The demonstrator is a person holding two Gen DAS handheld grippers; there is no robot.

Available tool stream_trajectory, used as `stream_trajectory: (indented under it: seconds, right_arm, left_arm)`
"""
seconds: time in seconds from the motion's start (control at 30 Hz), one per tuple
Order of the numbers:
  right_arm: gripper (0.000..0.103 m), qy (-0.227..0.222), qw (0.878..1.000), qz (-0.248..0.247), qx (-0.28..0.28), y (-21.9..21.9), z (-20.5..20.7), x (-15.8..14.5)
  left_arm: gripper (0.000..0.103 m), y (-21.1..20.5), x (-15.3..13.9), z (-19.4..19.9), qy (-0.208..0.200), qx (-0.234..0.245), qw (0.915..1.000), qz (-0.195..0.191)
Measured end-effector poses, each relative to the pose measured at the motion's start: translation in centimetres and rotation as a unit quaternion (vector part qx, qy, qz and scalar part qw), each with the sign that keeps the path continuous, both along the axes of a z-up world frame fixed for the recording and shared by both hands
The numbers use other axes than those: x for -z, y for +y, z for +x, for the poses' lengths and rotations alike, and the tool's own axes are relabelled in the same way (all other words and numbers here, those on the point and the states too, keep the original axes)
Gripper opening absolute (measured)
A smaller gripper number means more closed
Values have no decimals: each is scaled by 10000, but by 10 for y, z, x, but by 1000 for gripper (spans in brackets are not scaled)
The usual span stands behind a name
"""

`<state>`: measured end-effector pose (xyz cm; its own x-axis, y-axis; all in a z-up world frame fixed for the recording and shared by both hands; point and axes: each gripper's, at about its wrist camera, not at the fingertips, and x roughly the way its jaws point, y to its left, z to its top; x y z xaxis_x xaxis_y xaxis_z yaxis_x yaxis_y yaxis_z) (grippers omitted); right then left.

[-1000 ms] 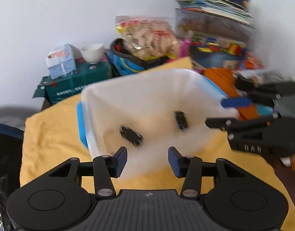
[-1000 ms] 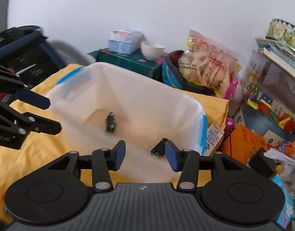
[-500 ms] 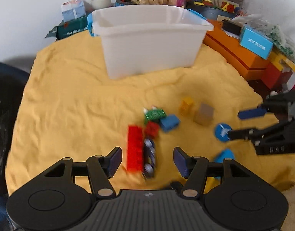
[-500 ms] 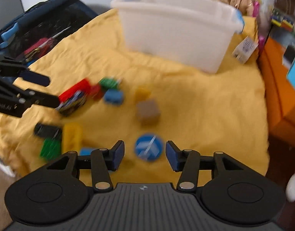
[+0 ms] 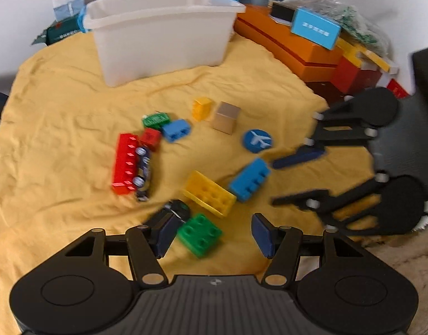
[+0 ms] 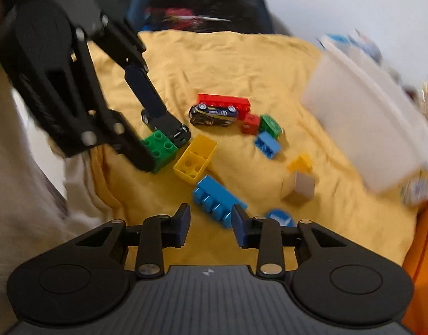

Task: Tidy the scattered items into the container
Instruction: 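Grasp the blue Lego brick with the right tool while the left tool grasps the green Duplo brick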

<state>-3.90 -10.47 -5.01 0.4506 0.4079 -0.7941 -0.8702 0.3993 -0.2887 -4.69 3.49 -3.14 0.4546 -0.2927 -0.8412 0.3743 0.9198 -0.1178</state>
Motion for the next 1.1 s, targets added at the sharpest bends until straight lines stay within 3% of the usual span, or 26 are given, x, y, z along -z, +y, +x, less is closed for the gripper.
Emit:
stream_trajectory:
  seconds: [0.2, 0.3, 0.4, 0.47, 0.6, 0.7, 0.8, 0.87, 0.97, 1.1]
  right_arm:
    - [36, -402, 9967, -463, -539, 19, 14, 21]
    - [30, -356, 9979, -486, -228, 20, 31, 27]
    - [28, 196, 9990, -35, 395, 9, 45, 15]
    - [28, 571, 9941, 337, 863, -5, 45, 0]
    - [28, 1421, 9737, 769, 1607, -33, 36, -17]
    - [28, 1815, 9600, 665, 2028, -45, 30, 0]
    - [29, 1832, 9553, 620, 2235, -46, 28, 17]
    - [30, 1690, 9581, 603, 2234, -44, 23, 16]
    - [30, 1520, 9627, 499, 2181, -42, 16, 16]
    - [38, 1507, 9594, 619, 2304, -49, 13, 17]
  left_arm:
    - [63, -5, 16, 0, 214, -202, 9994, -182]
    - [63, -6, 20, 4, 148, -339, 9992, -138]
    - [63, -6, 20, 6, 67, -468, 9989, -5]
    - [57, -5, 21, 7, 181, -537, 9983, 130]
    - [57, -2, 18, -3, 212, -572, 9981, 128]
    - [57, 3, 25, 0, 366, -692, 9969, 34]
    - [56, 3, 35, 8, 426, -789, 9958, -159]
    - [42, 1, 40, 13, 412, -903, 9950, -81]
    - [38, 3, 38, 15, 354, -982, 9945, -72]
    - [37, 3, 35, 7, 423, -617, 9971, -145]
